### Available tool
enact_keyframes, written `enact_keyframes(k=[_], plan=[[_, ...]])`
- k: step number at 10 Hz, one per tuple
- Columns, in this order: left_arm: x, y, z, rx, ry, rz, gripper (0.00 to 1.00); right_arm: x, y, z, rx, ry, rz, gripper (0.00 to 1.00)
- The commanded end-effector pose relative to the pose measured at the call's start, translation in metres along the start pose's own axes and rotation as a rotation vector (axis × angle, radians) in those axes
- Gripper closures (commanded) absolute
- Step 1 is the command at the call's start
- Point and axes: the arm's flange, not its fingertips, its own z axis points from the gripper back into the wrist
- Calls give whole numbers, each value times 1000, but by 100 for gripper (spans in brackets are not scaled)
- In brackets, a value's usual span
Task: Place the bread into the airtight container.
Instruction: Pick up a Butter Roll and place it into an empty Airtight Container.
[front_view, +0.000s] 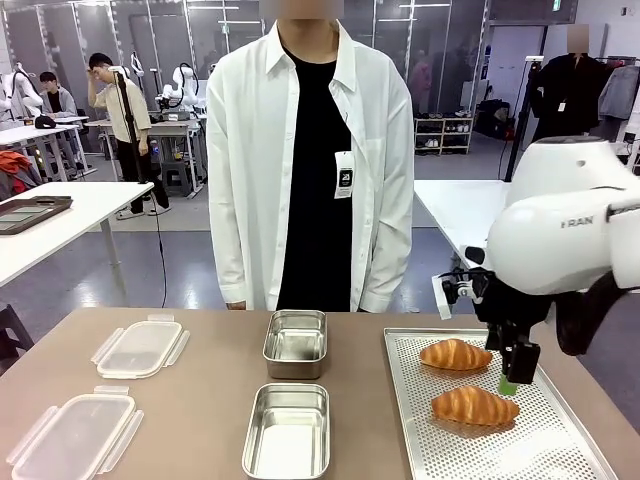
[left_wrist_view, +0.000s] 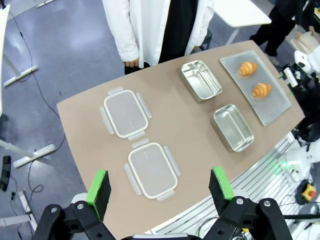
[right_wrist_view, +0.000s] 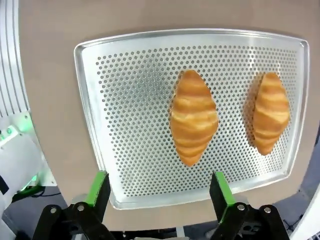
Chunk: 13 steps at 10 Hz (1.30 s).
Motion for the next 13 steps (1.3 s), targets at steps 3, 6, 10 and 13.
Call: enact_keyframes(k=[3, 6, 10, 13], plan=[[1, 0, 1, -7, -3, -11, 0, 3, -15, -31, 38, 12, 18, 0], [1, 0, 1, -7, -3, -11, 0, 2, -20, -51, 12, 39, 74, 0], [1, 0, 1, -7, -3, -11, 0, 8, -39, -82, -34, -19, 59, 0], [1, 0, 1, -7, -3, -11, 0, 7, -56, -99, -30, -52, 31, 0]])
